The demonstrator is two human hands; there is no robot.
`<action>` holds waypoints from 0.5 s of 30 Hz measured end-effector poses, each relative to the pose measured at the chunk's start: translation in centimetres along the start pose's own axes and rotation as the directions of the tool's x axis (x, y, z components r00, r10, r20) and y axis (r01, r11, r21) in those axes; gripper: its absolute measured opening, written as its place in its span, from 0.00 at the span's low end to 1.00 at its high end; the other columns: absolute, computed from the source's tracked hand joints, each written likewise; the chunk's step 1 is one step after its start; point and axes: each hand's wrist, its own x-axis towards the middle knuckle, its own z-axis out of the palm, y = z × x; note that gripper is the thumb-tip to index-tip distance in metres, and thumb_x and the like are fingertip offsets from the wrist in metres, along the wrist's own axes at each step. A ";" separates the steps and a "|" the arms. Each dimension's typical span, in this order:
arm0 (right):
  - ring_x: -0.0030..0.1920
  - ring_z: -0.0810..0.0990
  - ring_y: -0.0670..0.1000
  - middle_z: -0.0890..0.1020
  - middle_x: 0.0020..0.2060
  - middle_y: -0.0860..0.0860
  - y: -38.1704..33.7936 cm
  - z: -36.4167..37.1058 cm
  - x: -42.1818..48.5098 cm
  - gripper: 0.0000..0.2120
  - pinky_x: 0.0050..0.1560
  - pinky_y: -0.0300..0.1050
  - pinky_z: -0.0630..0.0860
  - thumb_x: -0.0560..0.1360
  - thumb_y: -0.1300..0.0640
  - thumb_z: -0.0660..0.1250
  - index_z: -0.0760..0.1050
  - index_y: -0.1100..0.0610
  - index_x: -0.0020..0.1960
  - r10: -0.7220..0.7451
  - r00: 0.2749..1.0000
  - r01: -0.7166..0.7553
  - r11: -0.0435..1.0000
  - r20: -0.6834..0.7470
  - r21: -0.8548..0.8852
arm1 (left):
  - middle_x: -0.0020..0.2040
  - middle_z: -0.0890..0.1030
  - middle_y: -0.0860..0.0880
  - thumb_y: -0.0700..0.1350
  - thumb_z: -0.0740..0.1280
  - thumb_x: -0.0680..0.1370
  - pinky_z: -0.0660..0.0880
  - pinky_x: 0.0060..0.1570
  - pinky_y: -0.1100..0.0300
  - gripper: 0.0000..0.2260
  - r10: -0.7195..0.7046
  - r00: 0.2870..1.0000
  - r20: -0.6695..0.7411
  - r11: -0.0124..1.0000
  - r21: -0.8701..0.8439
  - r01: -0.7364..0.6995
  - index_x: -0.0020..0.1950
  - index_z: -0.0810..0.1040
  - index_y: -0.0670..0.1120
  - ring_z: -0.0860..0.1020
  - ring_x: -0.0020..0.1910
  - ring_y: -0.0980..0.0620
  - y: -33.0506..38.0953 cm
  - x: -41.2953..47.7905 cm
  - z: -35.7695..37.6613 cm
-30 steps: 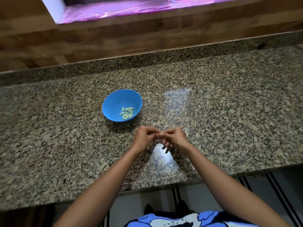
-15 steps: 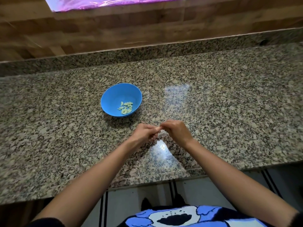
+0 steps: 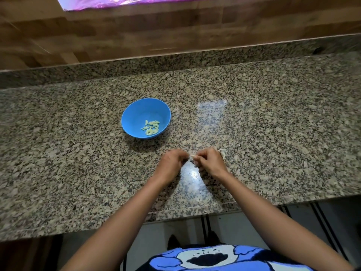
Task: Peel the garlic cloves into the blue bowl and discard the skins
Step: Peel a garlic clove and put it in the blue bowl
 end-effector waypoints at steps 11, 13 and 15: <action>0.29 0.77 0.46 0.81 0.33 0.53 -0.7 -0.2 -0.8 0.07 0.29 0.34 0.74 0.76 0.63 0.64 0.80 0.64 0.49 -0.029 0.998 0.007 0.925 0.052 0.379 | 0.42 0.84 0.42 0.34 0.71 0.72 0.79 0.37 0.64 0.09 -0.289 0.956 0.055 0.650 -0.722 0.238 0.51 0.81 0.38 0.82 0.36 0.50 1.8 0.2 -0.6; 0.29 0.78 0.46 0.81 0.33 0.55 -0.8 -0.5 -0.9 0.06 0.29 0.34 0.75 0.76 0.64 0.63 0.79 0.65 0.47 0.006 0.995 -0.063 0.813 0.101 0.579 | 0.43 0.84 0.41 0.33 0.70 0.72 0.78 0.36 0.65 0.11 -0.344 0.929 0.137 0.478 -0.826 0.299 0.53 0.80 0.37 0.81 0.34 0.52 1.9 0.2 -0.9; 0.30 0.79 0.46 0.81 0.34 0.55 -1.0 -0.3 -1.1 0.07 0.30 0.35 0.76 0.76 0.65 0.63 0.79 0.65 0.47 0.032 0.990 -0.119 0.724 0.140 0.680 | 0.44 0.83 0.41 0.33 0.69 0.72 0.78 0.37 0.64 0.11 -0.358 0.915 0.184 0.367 -0.874 0.319 0.54 0.80 0.37 0.81 0.35 0.52 1.9 0.1 -0.7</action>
